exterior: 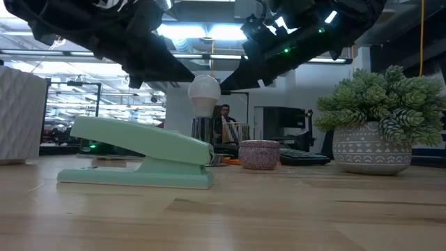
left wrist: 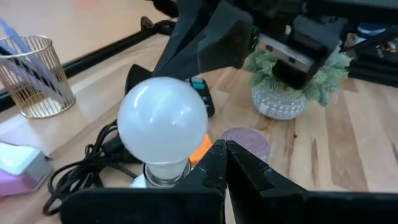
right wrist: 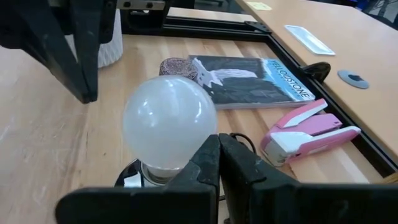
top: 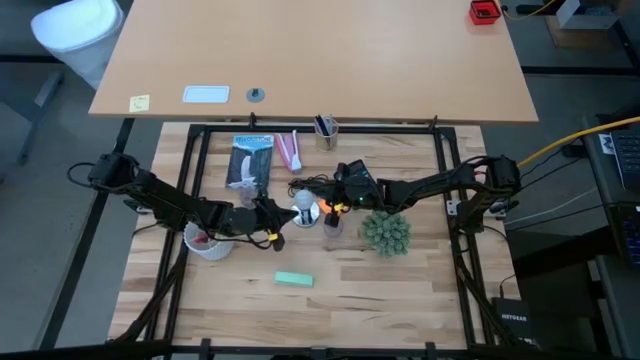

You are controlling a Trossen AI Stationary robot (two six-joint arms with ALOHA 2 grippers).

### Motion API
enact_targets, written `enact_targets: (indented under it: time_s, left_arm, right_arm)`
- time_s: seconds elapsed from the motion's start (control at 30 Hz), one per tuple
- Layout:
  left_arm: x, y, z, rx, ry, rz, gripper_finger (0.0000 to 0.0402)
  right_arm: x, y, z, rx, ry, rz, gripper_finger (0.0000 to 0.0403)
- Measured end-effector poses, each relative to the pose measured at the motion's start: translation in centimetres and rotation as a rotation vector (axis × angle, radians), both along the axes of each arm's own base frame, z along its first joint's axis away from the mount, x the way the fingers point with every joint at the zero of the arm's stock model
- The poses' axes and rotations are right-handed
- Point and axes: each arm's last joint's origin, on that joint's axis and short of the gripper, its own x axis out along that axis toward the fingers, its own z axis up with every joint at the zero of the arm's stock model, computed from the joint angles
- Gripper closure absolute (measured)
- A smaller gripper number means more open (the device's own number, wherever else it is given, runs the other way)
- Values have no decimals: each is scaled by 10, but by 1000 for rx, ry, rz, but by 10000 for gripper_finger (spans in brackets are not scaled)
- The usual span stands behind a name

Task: Screw lightbulb
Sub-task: Insert the lightbulb on the lamp

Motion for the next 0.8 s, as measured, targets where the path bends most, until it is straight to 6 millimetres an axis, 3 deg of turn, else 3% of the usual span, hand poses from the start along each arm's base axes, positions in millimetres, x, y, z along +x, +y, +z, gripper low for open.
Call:
enact_targets:
  time_s: [0.33,0.8]
  left_arm:
    - [2,13,-2,5,18,51,402]
    - [0,14,-4,32,54,65,401]
  right_arm:
    - [0,1,-1,13,9,31,391]
    - [-1,2,-3,39,35,88,391]
